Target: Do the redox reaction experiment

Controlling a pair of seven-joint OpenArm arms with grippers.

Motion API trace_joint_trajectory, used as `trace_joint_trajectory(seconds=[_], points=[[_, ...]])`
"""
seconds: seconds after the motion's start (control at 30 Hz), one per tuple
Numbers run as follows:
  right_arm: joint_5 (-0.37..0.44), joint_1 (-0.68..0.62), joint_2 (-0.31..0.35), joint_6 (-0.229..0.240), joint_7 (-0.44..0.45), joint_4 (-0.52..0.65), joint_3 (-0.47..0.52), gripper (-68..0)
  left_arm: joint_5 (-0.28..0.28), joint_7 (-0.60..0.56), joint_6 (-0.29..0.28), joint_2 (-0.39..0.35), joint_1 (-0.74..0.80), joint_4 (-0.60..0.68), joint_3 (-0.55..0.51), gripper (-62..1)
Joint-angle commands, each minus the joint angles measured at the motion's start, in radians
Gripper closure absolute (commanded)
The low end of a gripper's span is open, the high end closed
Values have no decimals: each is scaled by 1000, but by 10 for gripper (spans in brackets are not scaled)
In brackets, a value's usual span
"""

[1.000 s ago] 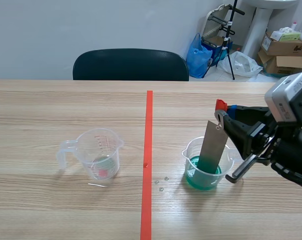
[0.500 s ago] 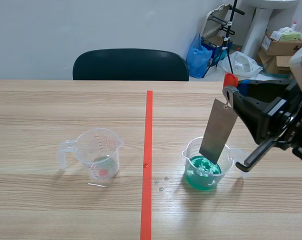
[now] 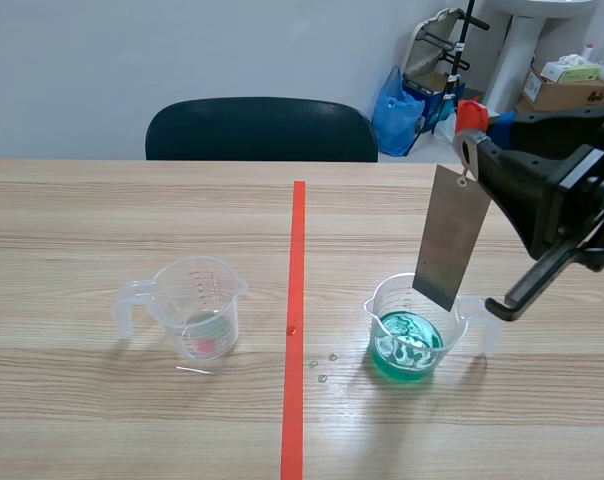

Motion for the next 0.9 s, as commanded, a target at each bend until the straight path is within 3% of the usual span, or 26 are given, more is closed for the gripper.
trace_joint_trajectory(seconds=[0.0,0.53,0.87], points=[[29,9,16,-6,2,27,22,-19,-6,-17,-2,-6,1,9,-3,-623],[67,9,16,-3,-88,111,48,-20,-6,-17,-2,-8,1,9,-3,-623],[68,9,16,-3,-91,115,48,-20,-6,-17,-2,-8,1,9,-3,-623]])
